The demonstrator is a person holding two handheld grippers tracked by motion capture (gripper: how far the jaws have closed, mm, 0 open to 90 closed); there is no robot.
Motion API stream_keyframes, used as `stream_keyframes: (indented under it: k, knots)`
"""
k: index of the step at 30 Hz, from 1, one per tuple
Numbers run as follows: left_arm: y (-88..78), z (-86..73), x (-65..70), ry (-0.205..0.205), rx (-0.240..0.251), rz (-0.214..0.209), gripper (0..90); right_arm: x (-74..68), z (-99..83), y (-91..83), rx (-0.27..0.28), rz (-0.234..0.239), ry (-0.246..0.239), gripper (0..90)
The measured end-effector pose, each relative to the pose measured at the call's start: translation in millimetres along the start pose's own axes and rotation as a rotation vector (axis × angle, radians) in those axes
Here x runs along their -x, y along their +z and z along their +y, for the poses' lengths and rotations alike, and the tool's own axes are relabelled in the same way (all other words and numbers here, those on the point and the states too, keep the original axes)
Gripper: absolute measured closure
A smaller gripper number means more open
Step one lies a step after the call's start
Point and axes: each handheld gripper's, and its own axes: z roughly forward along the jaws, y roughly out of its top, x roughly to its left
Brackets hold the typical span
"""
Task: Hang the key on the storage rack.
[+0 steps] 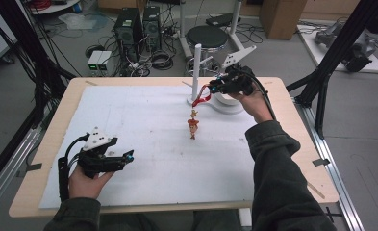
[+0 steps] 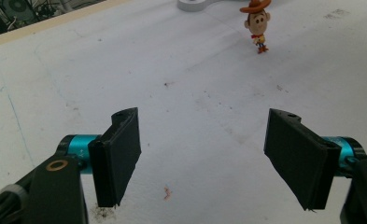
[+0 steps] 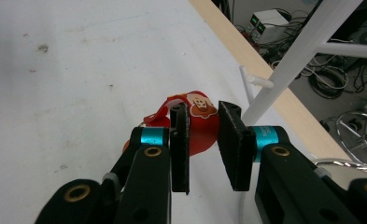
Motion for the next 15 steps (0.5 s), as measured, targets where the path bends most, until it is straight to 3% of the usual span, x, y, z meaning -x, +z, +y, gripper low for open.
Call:
stream_keyframes:
  k: [9, 15]
  knots:
    - [-2.0, 0.1, -2.8, -0.001, 0.006, 0.009, 27.3, 13.3, 21.1, 11.3, -0.008, -0.029, -0.005, 75.1]
    - [-3.4, 0.0, -4.0, -0.003, 0.005, 0.011, 27.3, 23.9, 26.4, 25.2, -0.024, -0.044, 0.022, 75.1]
